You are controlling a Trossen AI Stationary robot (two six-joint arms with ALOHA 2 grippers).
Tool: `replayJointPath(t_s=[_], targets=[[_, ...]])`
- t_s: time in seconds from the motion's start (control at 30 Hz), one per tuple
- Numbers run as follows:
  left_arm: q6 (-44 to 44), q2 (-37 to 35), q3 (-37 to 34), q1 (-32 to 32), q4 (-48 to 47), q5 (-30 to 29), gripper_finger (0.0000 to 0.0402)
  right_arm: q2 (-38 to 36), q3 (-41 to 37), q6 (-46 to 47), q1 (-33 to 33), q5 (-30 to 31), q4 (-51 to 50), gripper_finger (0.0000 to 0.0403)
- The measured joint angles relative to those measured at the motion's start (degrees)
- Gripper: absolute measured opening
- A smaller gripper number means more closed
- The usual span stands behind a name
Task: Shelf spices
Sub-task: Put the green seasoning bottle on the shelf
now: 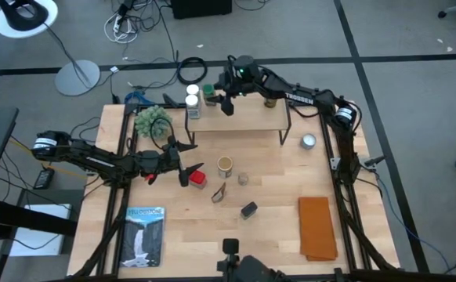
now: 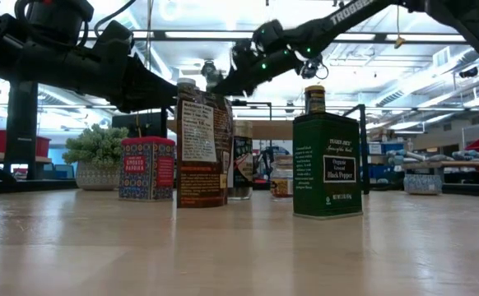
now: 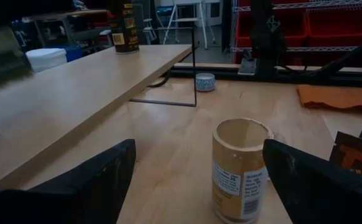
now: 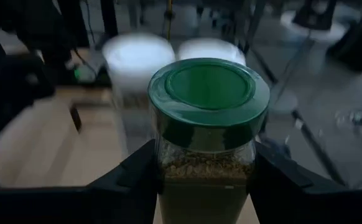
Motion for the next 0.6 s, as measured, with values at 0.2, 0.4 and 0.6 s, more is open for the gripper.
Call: replayJointPath(t_s=[0.2,0.4,0.6], targets=[[0.00,0.00,0.01,0.00,-0.01,-0.01,0.0357,0.71,-0.12,-0.06,-0.36,0.11,-0.03,0.0192],[0.00,0.00,0.01,0.00,-0.04,-0.01,0.0357,1.34,-0.16,-0.13,0.01,1.17,-1.84,0.0213],[0.00,0.00,-0.01,0.00,-0.04,-0.01,0.0357,1.21,-0.16,-0.06,0.16,3.04,-2.10,0.0316]])
